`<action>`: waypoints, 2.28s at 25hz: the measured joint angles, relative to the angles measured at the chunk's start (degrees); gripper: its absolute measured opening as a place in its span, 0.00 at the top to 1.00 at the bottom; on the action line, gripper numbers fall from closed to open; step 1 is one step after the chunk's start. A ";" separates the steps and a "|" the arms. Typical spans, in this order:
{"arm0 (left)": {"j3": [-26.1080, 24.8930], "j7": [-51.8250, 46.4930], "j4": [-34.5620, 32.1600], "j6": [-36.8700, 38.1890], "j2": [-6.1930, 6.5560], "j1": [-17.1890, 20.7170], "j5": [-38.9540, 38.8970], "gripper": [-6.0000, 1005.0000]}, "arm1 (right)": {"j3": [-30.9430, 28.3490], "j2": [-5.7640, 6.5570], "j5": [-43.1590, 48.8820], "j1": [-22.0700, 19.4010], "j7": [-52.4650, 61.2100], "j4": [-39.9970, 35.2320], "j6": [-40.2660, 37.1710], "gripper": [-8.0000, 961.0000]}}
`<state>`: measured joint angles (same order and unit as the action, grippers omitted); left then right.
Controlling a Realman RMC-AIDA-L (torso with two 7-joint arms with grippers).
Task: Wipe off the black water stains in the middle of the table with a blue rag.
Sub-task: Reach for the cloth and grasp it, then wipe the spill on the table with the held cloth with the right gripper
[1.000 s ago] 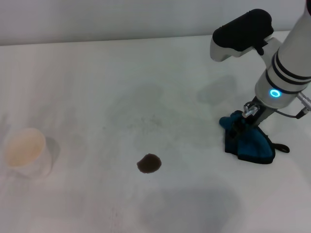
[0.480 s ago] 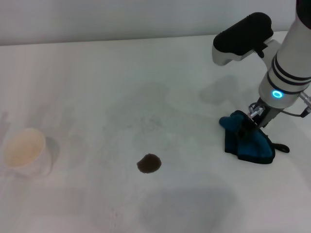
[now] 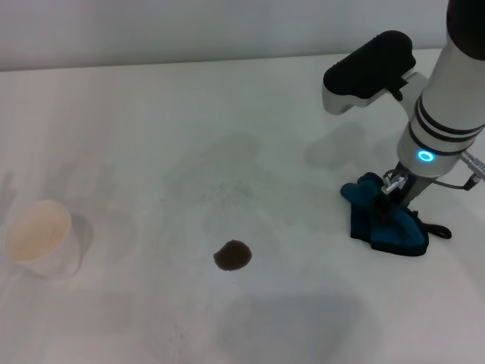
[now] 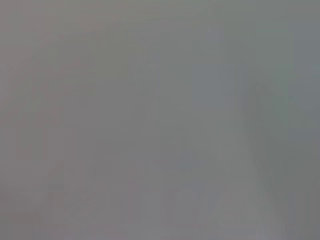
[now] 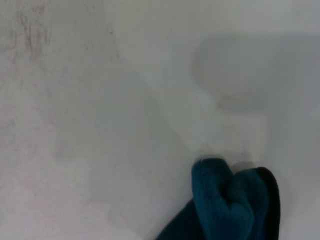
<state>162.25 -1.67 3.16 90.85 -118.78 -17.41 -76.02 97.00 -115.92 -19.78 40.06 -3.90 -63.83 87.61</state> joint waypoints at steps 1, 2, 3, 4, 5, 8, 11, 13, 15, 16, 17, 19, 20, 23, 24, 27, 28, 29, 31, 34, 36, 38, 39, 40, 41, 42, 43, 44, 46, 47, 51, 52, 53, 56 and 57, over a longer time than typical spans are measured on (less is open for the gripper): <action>0.00 0.00 0.00 0.00 -0.01 0.00 0.00 0.14 | 0.17 0.00 0.00 0.10 -0.01 0.04 -0.09 0.52; 0.00 0.00 0.00 0.00 -0.01 0.00 -0.01 0.14 | 0.35 -0.01 0.00 0.21 -0.01 0.04 -0.22 0.54; 0.00 0.00 0.00 0.00 -0.02 0.00 -0.02 0.14 | 0.49 -0.01 -0.03 0.30 -0.01 0.07 -0.33 0.55; 0.00 0.00 0.00 0.00 -0.03 0.01 -0.03 0.14 | 0.55 -0.01 -0.06 0.35 -0.03 0.09 -0.38 0.56; 0.00 0.00 0.01 0.00 -0.03 0.00 -0.03 0.14 | 0.58 -0.02 -0.11 0.38 -0.08 0.20 -0.46 0.57; 0.00 0.00 0.00 0.00 -0.05 0.01 -0.05 0.14 | 0.89 -0.09 -0.23 0.45 -0.19 0.42 -0.64 0.74; 0.00 0.00 0.00 0.00 -0.05 0.00 -0.06 0.14 | 1.50 -0.10 -0.67 0.47 -0.20 0.48 -0.99 0.86; 0.00 0.00 0.00 0.00 -0.05 0.01 -0.07 0.14 | 2.05 -0.10 -0.92 0.47 -0.23 0.50 -1.53 0.90; 0.00 0.00 0.00 0.01 -0.05 0.01 -0.09 0.14 | 2.78 -0.10 -1.50 0.46 -0.27 0.54 -2.02 0.93; 0.00 0.00 0.00 0.01 -0.04 -0.02 -0.09 0.14 | 3.31 -0.10 -2.05 0.48 -0.28 0.57 -2.22 0.93; 0.00 0.00 0.00 0.01 -0.03 -0.04 -0.09 0.14 | 4.03 -0.09 -2.76 0.56 -0.30 0.59 -2.42 0.93; 0.00 0.00 0.00 0.02 0.02 -0.09 -0.09 0.14 | 5.17 -0.11 -4.19 0.72 -0.39 0.32 -2.84 0.93; 0.00 0.00 0.00 0.03 0.04 -0.08 -0.09 0.14 | 5.61 -0.13 -4.82 0.77 -0.43 0.07 -3.03 0.93; 0.00 0.00 0.00 0.03 0.05 -0.06 -0.09 0.14 | 7.06 -0.18 -7.27 0.98 -0.49 -0.52 -3.69 0.93; 0.00 0.00 0.00 0.03 0.05 -0.07 -0.09 0.14 | 7.57 -0.19 -8.20 1.17 -0.53 -0.59 -3.94 0.93; 0.00 0.00 0.00 0.09 0.05 -0.14 -0.09 0.14 | 9.37 -0.26 -11.48 2.09 -0.64 -0.78 -4.77 0.93; 0.00 0.00 0.00 0.11 0.04 -0.18 -0.09 0.14 | 10.07 -0.28 -12.78 2.53 -0.64 -0.83 -5.14 0.93; 0.00 -0.01 0.00 0.12 0.04 -0.24 -0.09 0.14 | 10.56 -0.29 -13.56 2.93 -0.60 -0.85 -5.39 0.93; 0.00 0.00 0.00 0.12 0.04 -0.38 -0.09 0.14 | 12.14 -0.28 -15.14 3.96 -0.15 -0.87 -6.28 0.93; 0.00 0.22 0.00 0.13 0.04 -0.64 -0.09 0.14 | 15.09 -0.28 -17.41 5.86 1.19 -0.73 -8.29 0.93; 0.00 0.53 0.00 0.12 0.04 -0.91 -0.09 0.14 | 16.82 -0.27 -19.22 7.23 2.04 -0.44 -9.46 0.93; 0.00 0.81 0.00 0.17 0.04 -1.17 -0.09 0.14 | 18.40 -0.27 -20.53 8.68 3.03 -0.25 -10.69 0.93; 0.00 0.87 0.00 0.29 0.02 -1.20 -0.09 0.14 | 19.25 -0.27 -21.08 9.61 3.68 0.00 -11.44 0.93; 0.00 0.88 0.00 0.39 -0.01 -1.22 -0.09 0.14 | 20.00 -0.27 -21.77 10.54 4.20 0.57 -12.23 0.93; 0.00 0.88 0.00 0.50 -0.03 -1.23 -0.09 0.14 | 20.74 -0.27 -22.77 11.54 4.60 1.19 -13.14 0.93; 0.00 0.88 0.00 0.53 -0.06 -1.22 -0.09 0.14 | 21.45 -0.27 -23.73 12.40 4.75 1.81 -13.88 0.93; 0.00 0.88 -0.01 0.54 -0.09 -1.22 -0.09 0.14 | 22.67 -0.27 -25.15 13.50 4.80 2.55 -14.87 0.93; 0.00 0.88 -0.03 0.54 -0.11 -1.22 -0.09 0.14 | 23.62 -0.26 -26.41 14.34 4.81 3.12 -15.65 0.93; 0.00 0.88 -0.20 0.51 -0.14 -1.22 -0.09 0.14 | 26.08 -0.27 -29.32 15.97 4.82 4.59 -16.99 0.93; 0.00 0.88 -0.27 0.49 -0.14 -1.22 -0.09 0.14 | 27.29 -0.27 -31.04 16.81 4.83 5.39 -17.66 0.93; 0.00 0.88 -0.43 0.40 -0.13 -1.22 -0.09 0.14 | 29.23 -0.27 -34.57 18.15 4.52 5.63 -18.31 0.93; 0.00 0.88 -0.43 0.35 -0.13 -1.23 -0.09 0.14 | 29.35 -0.27 -35.05 18.32 4.45 5.28 -18.21 0.93; 0.00 0.88 -0.44 0.31 -0.13 -1.23 -0.09 0.14 | 29.44 -0.27 -35.43 18.40 4.44 4.85 -17.97 0.93; 0.00 0.88 -0.44 0.30 -0.13 -1.22 -0.09 0.14 | 29.54 -0.27 -36.43 18.48 4.30 3.27 -17.40 0.93; 0.00 0.88 -0.32 0.27 -0.13 -1.22 -0.08 0.14 | 29.56 -0.27 -36.92 18.48 4.07 2.73 -17.29 0.93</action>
<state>162.25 -0.78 2.84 91.12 -118.91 -18.63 -76.11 126.56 -116.19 -56.70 58.54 0.17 -61.10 70.32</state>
